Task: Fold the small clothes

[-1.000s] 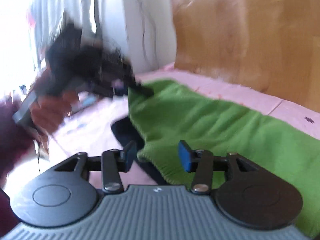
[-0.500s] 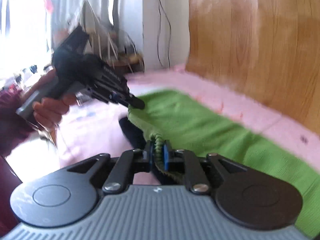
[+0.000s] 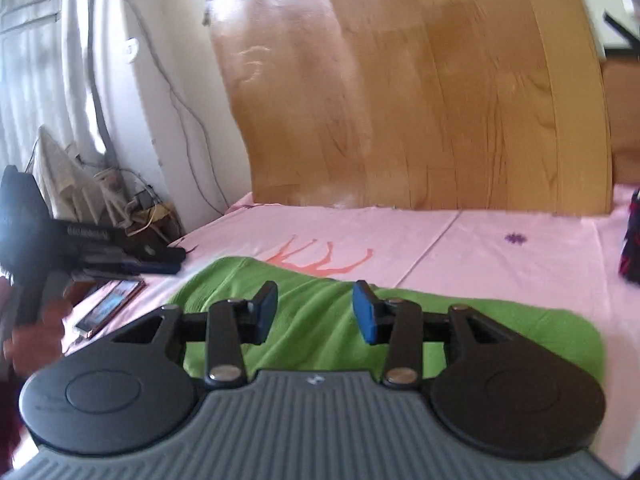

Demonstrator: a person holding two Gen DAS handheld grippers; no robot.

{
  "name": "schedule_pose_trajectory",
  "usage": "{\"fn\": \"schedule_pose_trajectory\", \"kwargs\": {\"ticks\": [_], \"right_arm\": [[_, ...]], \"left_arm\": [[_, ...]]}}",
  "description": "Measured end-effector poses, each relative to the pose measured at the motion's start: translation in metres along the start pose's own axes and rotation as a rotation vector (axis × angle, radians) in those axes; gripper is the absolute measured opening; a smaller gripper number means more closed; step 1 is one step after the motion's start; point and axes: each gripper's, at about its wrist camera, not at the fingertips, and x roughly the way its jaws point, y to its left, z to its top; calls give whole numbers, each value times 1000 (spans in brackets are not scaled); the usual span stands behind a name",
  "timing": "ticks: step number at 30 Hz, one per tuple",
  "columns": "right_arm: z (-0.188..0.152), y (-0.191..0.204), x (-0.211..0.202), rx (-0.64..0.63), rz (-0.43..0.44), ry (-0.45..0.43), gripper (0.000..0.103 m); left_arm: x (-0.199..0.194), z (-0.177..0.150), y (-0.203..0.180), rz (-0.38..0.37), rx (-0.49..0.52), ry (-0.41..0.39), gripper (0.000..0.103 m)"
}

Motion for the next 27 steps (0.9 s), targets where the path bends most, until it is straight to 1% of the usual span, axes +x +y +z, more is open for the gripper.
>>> {"fn": "schedule_pose_trajectory", "kwargs": {"ticks": [2, 3, 4, 5, 6, 7, 8, 10, 11, 12, 14, 15, 16, 17, 18, 19, 20, 21, 23, 25, 26, 27], "right_arm": [[-6, -1, 17, -9, 4, 27, 44], [-10, 0, 23, -22, -20, 52, 42], [-14, -3, 29, -33, -65, 80, 42], [-18, -9, 33, -46, -133, 99, 38], [-23, -22, 34, -58, -224, 106, 18], [-29, -35, 30, -52, -282, 94, 6], [-33, -49, 20, -9, -303, 68, 0], [-40, -80, -5, 164, -238, 11, 0], [-43, -89, -12, 224, -208, -2, 0], [-46, -91, -16, 243, -193, -11, 0], [-49, -85, -17, 215, -203, -18, 1], [-49, -80, -15, 185, -220, -20, 1], [-48, -76, -12, 160, -237, -19, 1], [-48, -72, -7, 148, -248, -15, 2], [-46, -70, -6, 147, -251, -10, 7], [-43, -68, -7, 156, -249, -5, 9], [-40, -70, -7, 157, -243, -2, 14], [-37, -64, -10, 140, -238, -9, 18], [-35, -53, -18, 79, -245, -44, 20], [-35, -48, -31, 37, -270, -88, 25], [-35, -48, -38, 28, -288, -111, 30], [-37, -51, -45, 30, -312, -125, 32]], "left_arm": [[30, 0, -9, -8, 28, 51, 24], [44, -2, -9, 2, 40, 80, 23], [55, -4, -8, 33, 53, 97, 20], [67, -8, -5, 81, 68, 116, 18], [75, -12, 0, 104, 71, 124, 5], [75, -14, 7, 88, 63, 94, 6], [73, -15, 13, 62, 45, 91, 6], [70, -14, 22, 31, -1, 99, 6], [70, -13, 23, 28, -10, 102, 6], [69, -13, 22, 32, -17, 105, 6], [66, -10, 17, 46, -31, 114, 6], [63, -9, 14, 42, -32, 113, 9], [61, -7, 7, 27, -22, 101, 12], [58, -6, 0, 8, -3, 85, 12], [55, -6, -7, -6, 21, 68, 12], [56, -6, -12, -16, 41, 55, 12], [57, -6, -19, -32, 65, 42, 12], [58, -7, -24, -45, 83, 38, 12], [68, -10, -34, -76, 105, 59, 13], [80, -15, -41, -103, 113, 92, 13], [87, -19, -43, -107, 123, 108, 14], [92, -24, -45, -96, 139, 108, 16]]}}
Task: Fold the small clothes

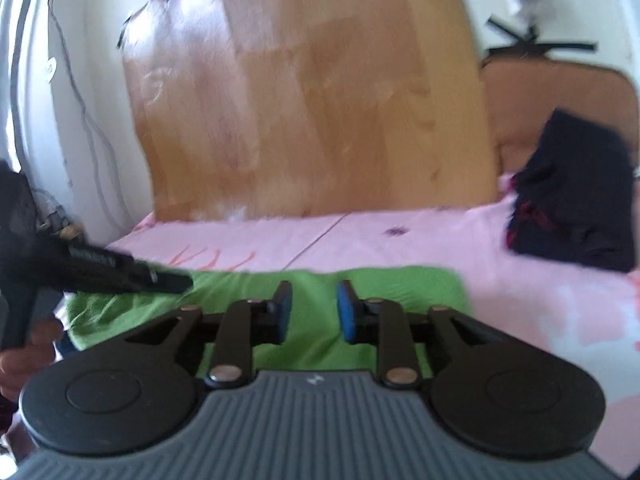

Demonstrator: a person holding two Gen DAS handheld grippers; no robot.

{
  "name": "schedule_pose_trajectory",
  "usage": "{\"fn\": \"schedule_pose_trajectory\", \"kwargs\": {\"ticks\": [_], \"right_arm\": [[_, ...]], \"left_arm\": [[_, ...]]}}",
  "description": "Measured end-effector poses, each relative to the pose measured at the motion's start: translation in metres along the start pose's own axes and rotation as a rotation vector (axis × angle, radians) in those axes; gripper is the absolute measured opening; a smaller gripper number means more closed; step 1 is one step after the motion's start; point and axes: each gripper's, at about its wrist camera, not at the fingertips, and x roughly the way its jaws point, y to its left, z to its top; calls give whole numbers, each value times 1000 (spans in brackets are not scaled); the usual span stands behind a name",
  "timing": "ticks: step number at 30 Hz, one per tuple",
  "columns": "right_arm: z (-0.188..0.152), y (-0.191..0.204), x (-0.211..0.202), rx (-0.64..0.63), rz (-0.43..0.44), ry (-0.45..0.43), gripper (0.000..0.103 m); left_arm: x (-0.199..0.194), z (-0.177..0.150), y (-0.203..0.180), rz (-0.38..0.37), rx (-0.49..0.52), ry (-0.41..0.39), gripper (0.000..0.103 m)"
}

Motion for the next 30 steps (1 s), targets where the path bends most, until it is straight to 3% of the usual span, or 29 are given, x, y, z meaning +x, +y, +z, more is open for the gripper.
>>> {"fn": "schedule_pose_trajectory", "kwargs": {"ticks": [2, 4, 6, 9, 15, 30], "right_arm": [[-6, -13, -2, 13, -63, 27, 32], [-21, -36, 11, 78, -132, 136, 29], [-31, -58, 6, 203, -77, 86, 24], [-31, -68, 9, 279, -62, 74, 24], [-32, -63, 11, 254, -68, 63, 26], [-33, -60, 6, 261, -66, 57, 26]], "left_arm": [[5, -6, -1, 15, 40, -27, 16], [5, -11, 2, 1, 41, -46, 17], [3, -11, 8, -24, 29, -52, 16], [3, -13, 10, -36, 28, -64, 16], [1, -16, 1, 1, 81, -84, 17], [2, -17, 1, 8, 96, -88, 17]]}}
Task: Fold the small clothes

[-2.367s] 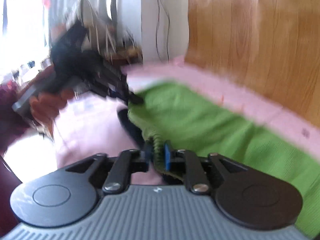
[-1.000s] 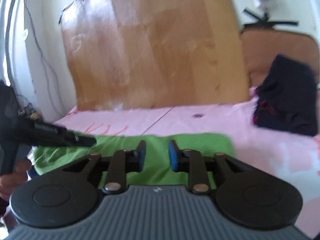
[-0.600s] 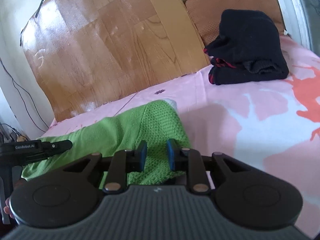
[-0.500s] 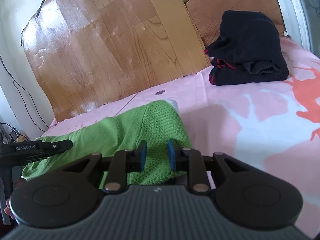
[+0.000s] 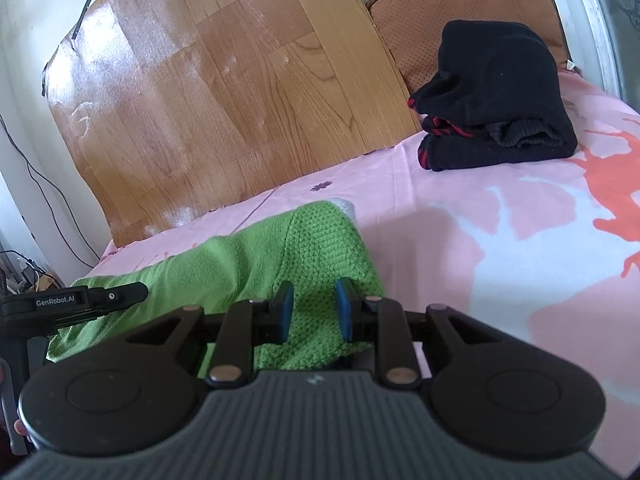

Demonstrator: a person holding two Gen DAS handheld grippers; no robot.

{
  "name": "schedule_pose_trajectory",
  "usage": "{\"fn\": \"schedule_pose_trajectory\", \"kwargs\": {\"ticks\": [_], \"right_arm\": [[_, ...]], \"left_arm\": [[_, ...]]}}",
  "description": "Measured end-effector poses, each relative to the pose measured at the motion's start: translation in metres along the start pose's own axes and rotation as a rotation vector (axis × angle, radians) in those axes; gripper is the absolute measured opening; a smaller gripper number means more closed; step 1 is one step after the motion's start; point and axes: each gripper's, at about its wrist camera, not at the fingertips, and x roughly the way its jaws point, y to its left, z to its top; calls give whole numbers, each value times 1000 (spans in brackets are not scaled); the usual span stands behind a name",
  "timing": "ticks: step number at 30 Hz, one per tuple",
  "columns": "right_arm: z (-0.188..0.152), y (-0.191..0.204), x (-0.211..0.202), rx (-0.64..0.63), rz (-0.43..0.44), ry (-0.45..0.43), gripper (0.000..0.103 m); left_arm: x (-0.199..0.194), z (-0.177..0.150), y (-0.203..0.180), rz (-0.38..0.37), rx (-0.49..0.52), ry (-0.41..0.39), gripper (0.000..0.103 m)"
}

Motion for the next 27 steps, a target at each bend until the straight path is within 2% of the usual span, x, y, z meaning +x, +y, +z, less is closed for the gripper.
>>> {"fn": "schedule_pose_trajectory", "kwargs": {"ticks": [7, 18, 27], "right_arm": [[0, 0, 0, -4, -2, 0, 27], [1, 0, -1, -5, -4, 1, 27], [1, 0, -1, -5, -4, 1, 27]], "left_arm": [[0, 0, -1, -8, 8, 1, 22], [1, -1, -3, 1, 22, -2, 22], [2, -3, -8, 4, 49, -7, 28]]}}
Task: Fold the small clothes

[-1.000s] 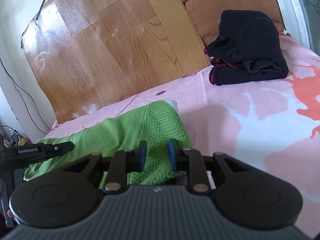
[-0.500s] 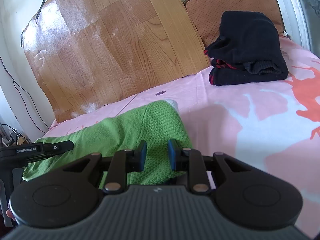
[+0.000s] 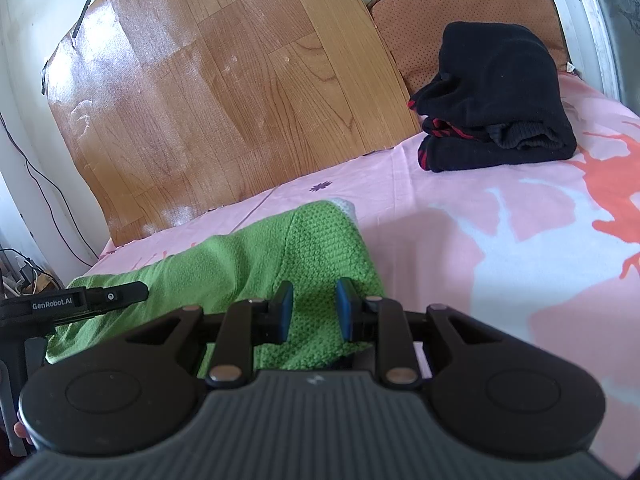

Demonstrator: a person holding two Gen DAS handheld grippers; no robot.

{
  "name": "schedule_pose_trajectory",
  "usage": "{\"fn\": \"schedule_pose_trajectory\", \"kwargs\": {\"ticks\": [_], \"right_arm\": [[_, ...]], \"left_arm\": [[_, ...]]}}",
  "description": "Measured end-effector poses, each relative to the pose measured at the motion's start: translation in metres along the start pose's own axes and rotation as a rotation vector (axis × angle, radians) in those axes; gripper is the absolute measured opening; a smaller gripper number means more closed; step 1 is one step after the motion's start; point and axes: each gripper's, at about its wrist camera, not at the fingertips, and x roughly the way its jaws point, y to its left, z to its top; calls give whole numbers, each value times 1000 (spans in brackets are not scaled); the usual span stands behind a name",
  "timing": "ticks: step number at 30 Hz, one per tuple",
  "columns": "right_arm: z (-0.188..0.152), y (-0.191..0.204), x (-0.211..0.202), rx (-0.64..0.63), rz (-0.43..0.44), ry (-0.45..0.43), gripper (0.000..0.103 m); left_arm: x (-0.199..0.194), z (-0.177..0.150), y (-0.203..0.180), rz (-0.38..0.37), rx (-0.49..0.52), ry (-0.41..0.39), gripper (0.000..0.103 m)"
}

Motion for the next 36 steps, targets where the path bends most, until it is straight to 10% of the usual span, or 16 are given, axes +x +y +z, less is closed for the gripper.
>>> {"fn": "schedule_pose_trajectory", "kwargs": {"ticks": [36], "right_arm": [[-1, 2, 0, 7, 9, -2, 32]], "left_arm": [[0, -2, -2, -7, 40, -3, 39]]}}
